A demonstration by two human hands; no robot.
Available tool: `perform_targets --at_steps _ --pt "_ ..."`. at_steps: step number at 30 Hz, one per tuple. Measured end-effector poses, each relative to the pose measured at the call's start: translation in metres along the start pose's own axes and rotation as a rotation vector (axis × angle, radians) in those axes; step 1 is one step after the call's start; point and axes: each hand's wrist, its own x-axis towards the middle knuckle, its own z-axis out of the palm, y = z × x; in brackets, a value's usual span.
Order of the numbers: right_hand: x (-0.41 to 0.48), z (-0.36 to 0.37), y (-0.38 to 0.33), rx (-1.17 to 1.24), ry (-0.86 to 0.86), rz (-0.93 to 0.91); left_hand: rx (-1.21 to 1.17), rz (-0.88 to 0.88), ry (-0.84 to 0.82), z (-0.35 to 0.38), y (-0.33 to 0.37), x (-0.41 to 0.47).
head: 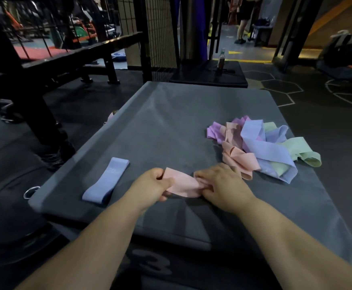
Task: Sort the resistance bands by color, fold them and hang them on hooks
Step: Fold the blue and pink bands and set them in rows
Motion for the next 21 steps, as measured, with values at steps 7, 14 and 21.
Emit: perform_targets --at_steps 7,14,21 --pt "-0.02 -0.045 0.013 0.019 0.029 0.077 0.025 0.061 -0.05 0.011 0.005 0.001" --pt "-0.058 -0.085 0.041 -0.033 -0.192 0.281 0.073 0.11 -0.175 0.053 0.014 -0.001" --pt "-0.07 -0.058 0.056 0.147 -0.195 0.296 0.454 0.137 -0.049 0.065 0.006 0.005"
